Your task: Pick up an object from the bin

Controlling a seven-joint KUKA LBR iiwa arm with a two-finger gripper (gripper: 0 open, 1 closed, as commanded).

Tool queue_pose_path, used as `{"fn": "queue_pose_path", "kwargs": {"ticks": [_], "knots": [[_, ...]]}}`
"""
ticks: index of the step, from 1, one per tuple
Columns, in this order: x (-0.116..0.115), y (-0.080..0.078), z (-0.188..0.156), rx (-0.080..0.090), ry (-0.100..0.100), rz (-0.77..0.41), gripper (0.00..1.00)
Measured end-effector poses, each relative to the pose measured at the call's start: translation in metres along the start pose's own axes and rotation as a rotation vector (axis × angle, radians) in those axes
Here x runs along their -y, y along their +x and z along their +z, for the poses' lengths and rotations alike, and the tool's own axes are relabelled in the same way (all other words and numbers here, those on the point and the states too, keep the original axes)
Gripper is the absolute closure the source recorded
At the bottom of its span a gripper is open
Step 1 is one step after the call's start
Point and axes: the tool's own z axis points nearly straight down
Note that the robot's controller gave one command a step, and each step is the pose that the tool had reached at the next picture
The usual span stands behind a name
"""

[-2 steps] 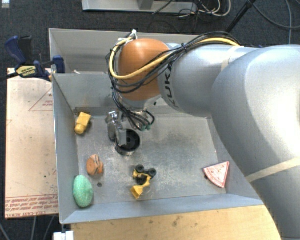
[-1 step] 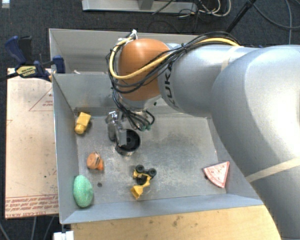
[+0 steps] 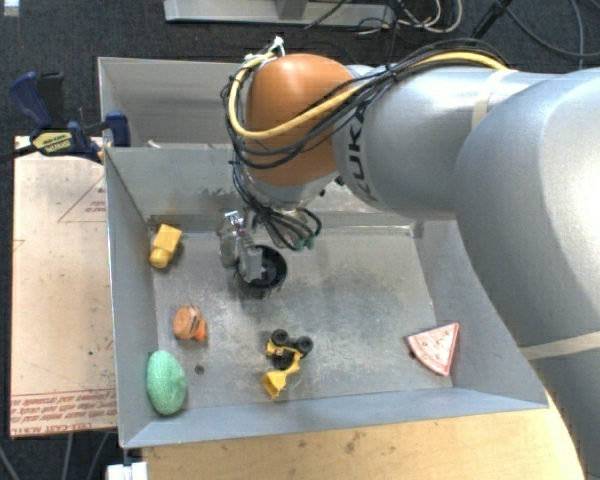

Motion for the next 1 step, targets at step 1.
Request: {"fn": "queue_pose_path", "kwargs": {"ticks": [1], "knots": [[0.0171,-0.0059,-0.0127,0.018,0.003,-0.046,1.00]]}}
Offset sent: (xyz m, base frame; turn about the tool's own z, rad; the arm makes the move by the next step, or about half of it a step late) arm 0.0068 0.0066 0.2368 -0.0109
